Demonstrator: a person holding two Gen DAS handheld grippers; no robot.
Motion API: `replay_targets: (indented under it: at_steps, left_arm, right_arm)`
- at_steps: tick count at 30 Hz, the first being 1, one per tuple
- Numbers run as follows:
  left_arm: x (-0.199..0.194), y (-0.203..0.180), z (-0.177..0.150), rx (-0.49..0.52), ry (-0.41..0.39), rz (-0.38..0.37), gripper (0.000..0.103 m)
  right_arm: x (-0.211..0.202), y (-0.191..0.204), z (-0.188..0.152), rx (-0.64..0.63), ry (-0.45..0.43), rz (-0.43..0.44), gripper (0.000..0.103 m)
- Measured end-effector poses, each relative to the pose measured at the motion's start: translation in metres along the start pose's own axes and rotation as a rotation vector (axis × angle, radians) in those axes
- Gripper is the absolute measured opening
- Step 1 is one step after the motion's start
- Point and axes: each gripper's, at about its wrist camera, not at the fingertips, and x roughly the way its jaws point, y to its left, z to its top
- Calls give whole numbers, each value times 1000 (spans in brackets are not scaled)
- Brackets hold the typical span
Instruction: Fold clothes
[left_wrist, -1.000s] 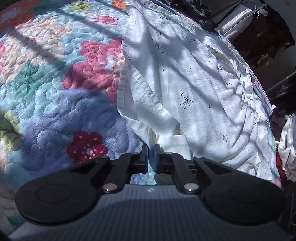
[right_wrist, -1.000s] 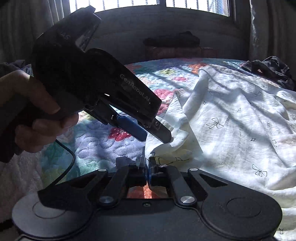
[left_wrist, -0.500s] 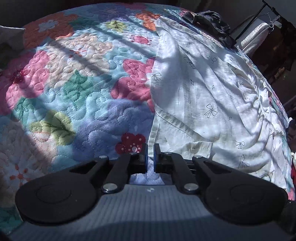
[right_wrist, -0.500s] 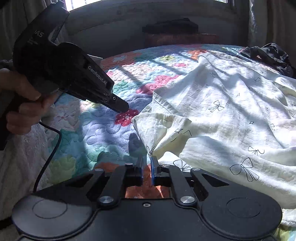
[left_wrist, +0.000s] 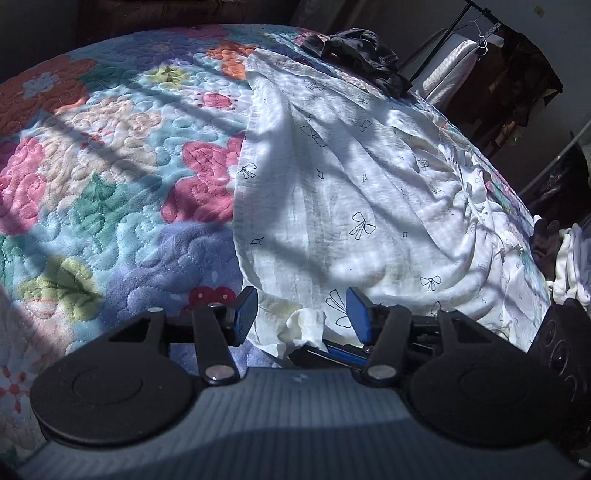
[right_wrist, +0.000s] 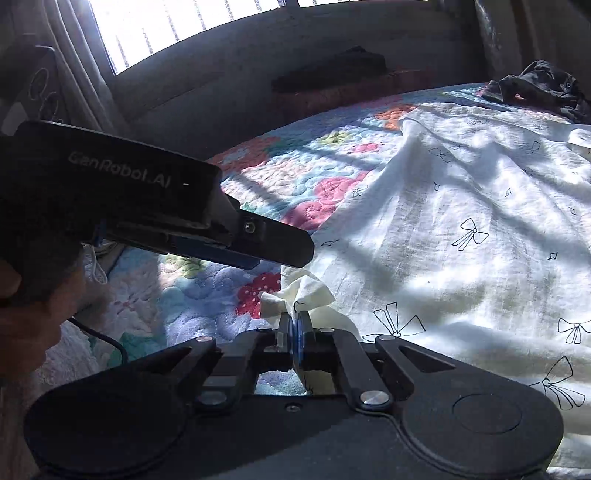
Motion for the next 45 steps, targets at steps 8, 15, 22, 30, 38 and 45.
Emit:
replay_targets:
  at_steps: [8, 15, 22, 30, 38, 45]
  left_arm:
    - [33, 5, -11, 6, 193, 156, 52]
    - [14, -34, -2, 85, 61, 47, 50]
    - [60, -120, -4, 166, 135, -76, 48]
    - [85, -142, -32, 267, 215, 59, 49]
    - [43, -93, -32, 121, 151, 243, 52]
    - [35, -118, -16, 99, 56, 186, 63]
  right_arm:
    - [-31, 2, -18, 35, 25, 61, 21]
    - [-119, -53, -35, 201, -52, -249, 49]
    - [-205, -131, -93, 481, -135, -636, 57]
    - [-271, -185, -156, 689, -206, -915, 60]
    - [-284, -211, -178, 804, -290, -899, 67]
    - [-274, -233, -178, 821, -378, -847, 71]
